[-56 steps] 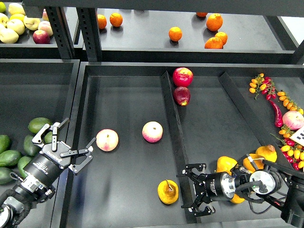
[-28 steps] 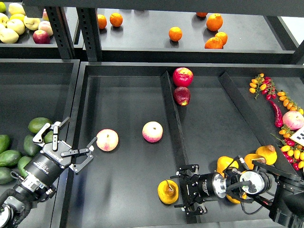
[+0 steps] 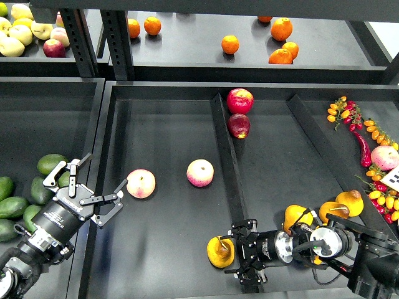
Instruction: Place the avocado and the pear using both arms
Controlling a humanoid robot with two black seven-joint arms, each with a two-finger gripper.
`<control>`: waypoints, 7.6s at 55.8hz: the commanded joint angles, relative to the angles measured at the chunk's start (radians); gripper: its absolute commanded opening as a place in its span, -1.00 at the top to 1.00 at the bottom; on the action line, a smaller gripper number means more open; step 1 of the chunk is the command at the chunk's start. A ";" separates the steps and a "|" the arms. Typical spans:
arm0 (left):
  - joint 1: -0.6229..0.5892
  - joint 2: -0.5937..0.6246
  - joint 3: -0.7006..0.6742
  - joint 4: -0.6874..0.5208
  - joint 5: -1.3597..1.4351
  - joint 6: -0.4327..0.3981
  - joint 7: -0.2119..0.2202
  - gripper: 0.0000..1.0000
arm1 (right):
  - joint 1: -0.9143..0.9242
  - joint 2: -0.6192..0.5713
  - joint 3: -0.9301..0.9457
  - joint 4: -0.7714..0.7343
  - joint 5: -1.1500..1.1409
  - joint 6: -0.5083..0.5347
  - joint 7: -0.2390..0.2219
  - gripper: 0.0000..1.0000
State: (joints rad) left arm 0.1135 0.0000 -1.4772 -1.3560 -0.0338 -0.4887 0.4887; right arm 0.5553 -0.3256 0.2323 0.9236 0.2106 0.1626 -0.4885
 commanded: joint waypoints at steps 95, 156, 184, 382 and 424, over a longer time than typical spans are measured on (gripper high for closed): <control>0.000 0.000 0.012 0.000 0.000 0.000 0.000 -0.99 | -0.021 0.042 0.111 0.000 0.012 0.002 0.000 0.59; -0.002 0.000 0.040 -0.002 0.000 0.000 0.000 -0.99 | -0.041 -0.378 0.377 0.314 0.092 -0.057 0.000 0.60; -0.003 0.000 0.067 0.001 0.000 0.000 0.000 -0.99 | -0.236 -0.432 0.374 0.307 0.012 -0.017 0.000 0.57; -0.034 0.000 0.071 -0.003 -0.011 0.000 -0.042 -0.99 | -0.103 0.326 1.366 -0.040 -0.048 -0.043 0.000 -0.99; -0.028 0.000 0.080 -0.026 -0.014 0.000 -0.124 -0.99 | -0.420 0.326 1.388 0.273 -0.088 0.038 0.099 -0.99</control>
State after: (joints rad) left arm 0.0829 0.0000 -1.4000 -1.3813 -0.0471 -0.4887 0.3657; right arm 0.1993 0.0001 1.6285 1.1239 0.1247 0.2023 -0.3932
